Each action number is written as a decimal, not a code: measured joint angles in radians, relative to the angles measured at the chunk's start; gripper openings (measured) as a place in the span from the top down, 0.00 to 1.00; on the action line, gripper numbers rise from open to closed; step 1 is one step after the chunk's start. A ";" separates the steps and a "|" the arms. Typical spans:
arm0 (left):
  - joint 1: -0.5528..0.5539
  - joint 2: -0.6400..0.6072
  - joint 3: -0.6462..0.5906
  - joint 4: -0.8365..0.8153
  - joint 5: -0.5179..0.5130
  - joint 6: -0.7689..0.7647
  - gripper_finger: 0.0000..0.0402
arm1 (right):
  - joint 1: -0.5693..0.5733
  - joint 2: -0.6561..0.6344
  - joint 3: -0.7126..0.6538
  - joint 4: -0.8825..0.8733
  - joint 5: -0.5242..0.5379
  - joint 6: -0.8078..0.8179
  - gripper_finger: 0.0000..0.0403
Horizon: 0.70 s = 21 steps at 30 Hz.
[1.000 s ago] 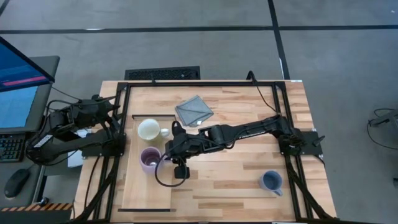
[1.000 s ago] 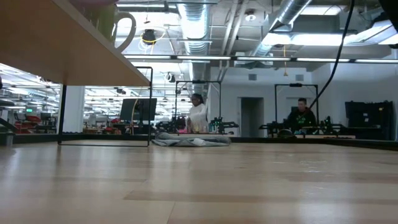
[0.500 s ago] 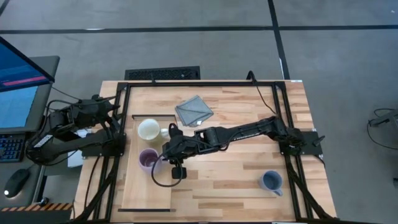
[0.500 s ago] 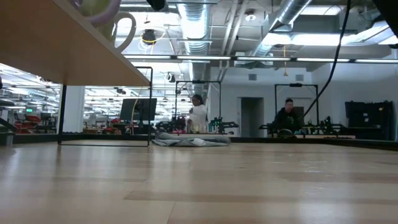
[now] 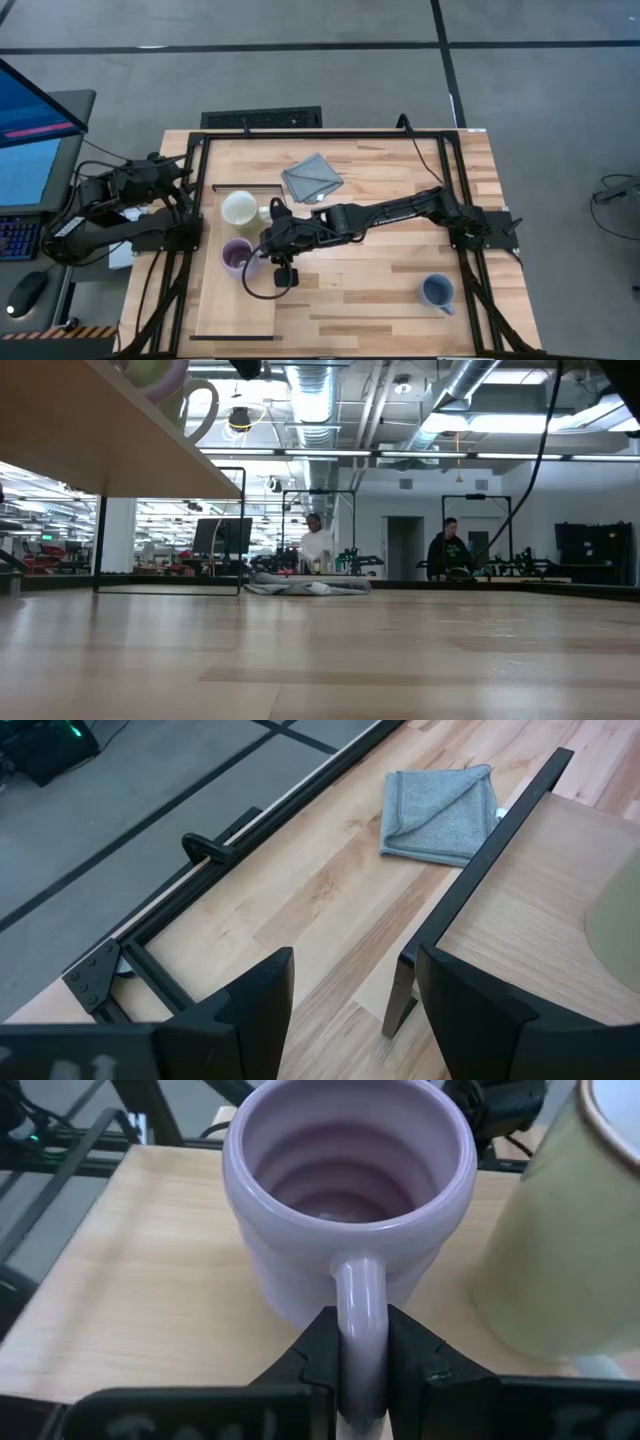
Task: Stack small to large cups/mugs on shelf
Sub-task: Put the purple mug on the shelf
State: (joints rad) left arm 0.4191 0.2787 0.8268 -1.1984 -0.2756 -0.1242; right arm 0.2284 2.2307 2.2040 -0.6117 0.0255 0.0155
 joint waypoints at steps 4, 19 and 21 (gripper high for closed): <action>0.000 0.000 0.000 0.000 0.000 0.000 0.50 | -0.005 0.000 0.000 0.000 -0.028 0.002 0.83; 0.000 0.000 0.000 -0.001 0.000 0.013 0.50 | -0.008 0.000 0.000 0.017 -0.027 0.019 0.80; 0.000 0.000 0.000 -0.001 0.000 0.013 0.50 | -0.008 0.000 0.000 0.017 -0.027 0.034 0.80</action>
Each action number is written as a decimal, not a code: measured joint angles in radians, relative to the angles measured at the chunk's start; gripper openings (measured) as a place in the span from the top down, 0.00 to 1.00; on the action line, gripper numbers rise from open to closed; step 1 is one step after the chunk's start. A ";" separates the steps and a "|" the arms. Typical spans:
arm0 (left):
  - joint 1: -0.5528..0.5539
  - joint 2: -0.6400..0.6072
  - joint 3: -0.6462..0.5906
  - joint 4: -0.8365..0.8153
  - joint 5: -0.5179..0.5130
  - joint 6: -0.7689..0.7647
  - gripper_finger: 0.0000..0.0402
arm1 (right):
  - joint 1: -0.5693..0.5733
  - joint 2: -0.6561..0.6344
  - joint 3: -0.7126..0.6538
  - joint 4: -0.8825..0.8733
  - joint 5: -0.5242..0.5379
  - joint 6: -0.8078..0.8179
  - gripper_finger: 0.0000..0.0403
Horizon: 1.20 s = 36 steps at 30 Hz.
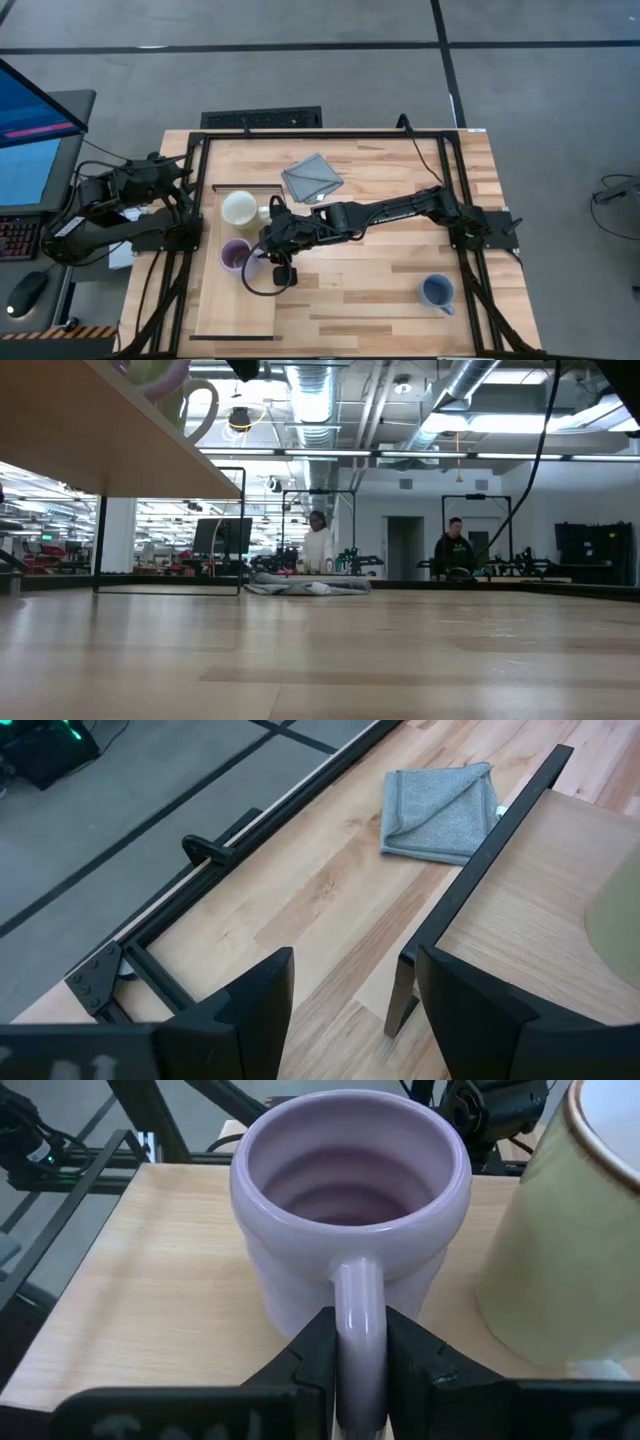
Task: Stack small to large cups/mugs on shelf
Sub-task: Put the purple mug on the shelf
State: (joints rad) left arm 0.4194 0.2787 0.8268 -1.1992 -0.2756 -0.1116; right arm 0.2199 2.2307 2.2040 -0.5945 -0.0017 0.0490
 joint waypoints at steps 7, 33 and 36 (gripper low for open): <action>0.000 0.000 0.000 0.000 0.000 -0.002 0.50 | 0.000 0.000 0.000 -0.002 0.000 0.003 0.80; 0.000 0.000 0.000 0.000 0.000 -0.005 0.50 | 0.002 0.000 0.000 0.000 -0.013 0.033 0.73; 0.000 0.000 0.000 0.000 0.000 -0.004 0.50 | 0.001 0.000 0.000 0.001 -0.027 0.032 0.67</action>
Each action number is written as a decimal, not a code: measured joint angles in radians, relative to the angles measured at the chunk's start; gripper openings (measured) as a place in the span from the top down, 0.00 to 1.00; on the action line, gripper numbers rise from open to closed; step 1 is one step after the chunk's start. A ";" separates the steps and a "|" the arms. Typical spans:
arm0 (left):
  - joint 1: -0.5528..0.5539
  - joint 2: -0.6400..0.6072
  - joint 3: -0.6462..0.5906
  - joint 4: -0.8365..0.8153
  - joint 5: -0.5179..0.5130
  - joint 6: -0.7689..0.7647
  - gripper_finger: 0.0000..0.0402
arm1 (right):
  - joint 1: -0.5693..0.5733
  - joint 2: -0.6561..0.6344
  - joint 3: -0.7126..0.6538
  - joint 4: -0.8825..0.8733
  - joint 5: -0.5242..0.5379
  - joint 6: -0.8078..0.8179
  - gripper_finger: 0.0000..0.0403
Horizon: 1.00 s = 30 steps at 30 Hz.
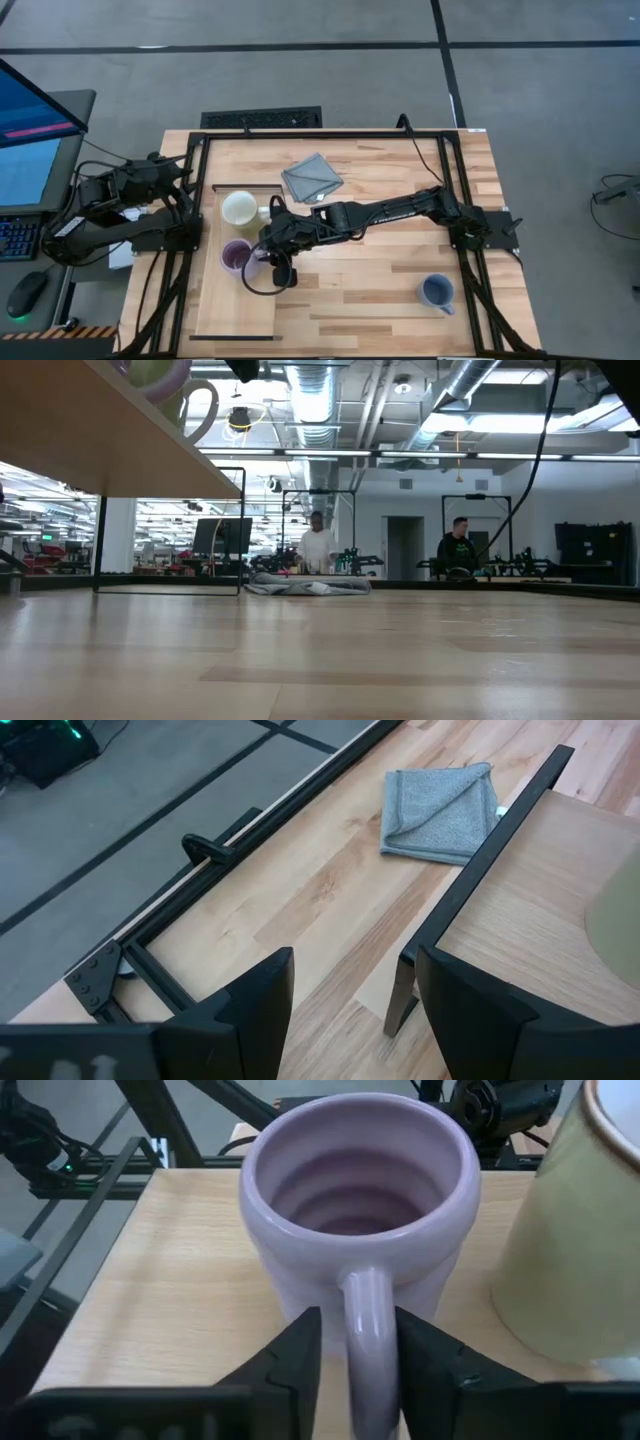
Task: Stack small to large cups/mugs on shelf
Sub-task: Put the purple mug on the shelf
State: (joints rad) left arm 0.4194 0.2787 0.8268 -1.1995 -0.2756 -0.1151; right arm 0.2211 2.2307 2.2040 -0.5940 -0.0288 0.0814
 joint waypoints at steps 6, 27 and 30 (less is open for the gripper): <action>0.000 0.000 0.000 0.000 0.000 0.001 0.50 | 0.001 0.000 0.000 0.000 0.000 0.000 0.56; 0.000 0.000 0.000 -0.025 0.001 0.001 0.50 | 0.001 -0.001 0.000 -0.020 -0.070 0.040 0.29; 0.000 0.000 0.000 -0.024 0.000 0.001 0.50 | 0.005 -0.002 0.000 -0.029 -0.079 -0.002 0.27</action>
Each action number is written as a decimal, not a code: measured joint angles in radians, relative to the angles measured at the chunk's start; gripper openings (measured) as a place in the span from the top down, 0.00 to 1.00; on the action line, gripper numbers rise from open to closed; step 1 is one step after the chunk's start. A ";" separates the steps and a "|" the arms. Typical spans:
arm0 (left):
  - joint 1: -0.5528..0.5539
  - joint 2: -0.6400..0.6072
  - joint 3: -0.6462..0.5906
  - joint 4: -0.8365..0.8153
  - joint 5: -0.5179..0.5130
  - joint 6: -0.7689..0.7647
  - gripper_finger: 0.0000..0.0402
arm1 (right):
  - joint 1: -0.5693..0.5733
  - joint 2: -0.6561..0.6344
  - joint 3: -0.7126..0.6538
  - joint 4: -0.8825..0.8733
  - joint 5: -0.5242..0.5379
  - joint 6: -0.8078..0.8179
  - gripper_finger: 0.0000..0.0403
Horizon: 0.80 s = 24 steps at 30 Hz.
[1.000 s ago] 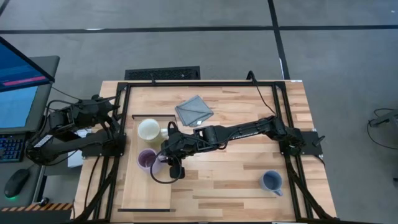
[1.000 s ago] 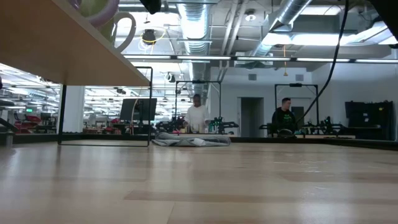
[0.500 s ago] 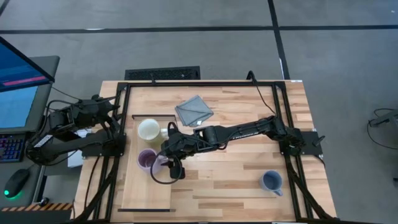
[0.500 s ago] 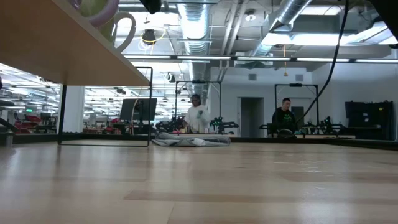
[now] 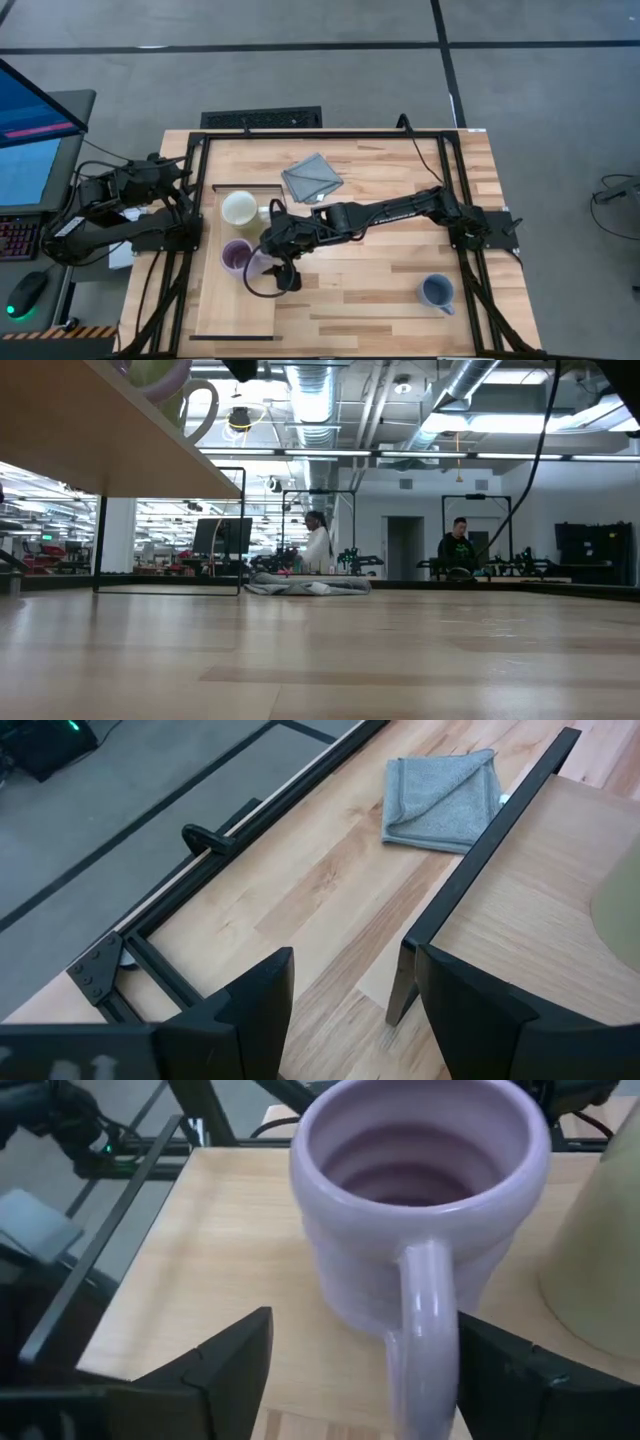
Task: Stack small to large cups/mugs on shelf
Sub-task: Put the purple mug on the shelf, then put the blue mug on the shelf
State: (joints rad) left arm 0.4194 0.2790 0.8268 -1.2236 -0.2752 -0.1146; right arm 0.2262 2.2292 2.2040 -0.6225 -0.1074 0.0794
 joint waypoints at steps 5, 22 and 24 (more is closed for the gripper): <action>0.000 0.000 0.000 0.000 0.000 -0.001 0.50 | 0.002 0.000 0.000 -0.006 0.002 -0.018 0.26; 0.000 0.000 0.000 0.001 0.003 -0.004 0.50 | -0.023 -0.001 0.000 -0.119 0.003 0.002 0.26; 0.000 0.000 0.000 0.001 0.003 -0.004 0.50 | -0.023 -0.001 0.000 -0.143 0.004 0.002 0.26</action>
State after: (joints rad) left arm 0.4194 0.2790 0.8268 -1.2228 -0.2718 -0.1185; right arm 0.2029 2.2284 2.2036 -0.7654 -0.1038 0.0814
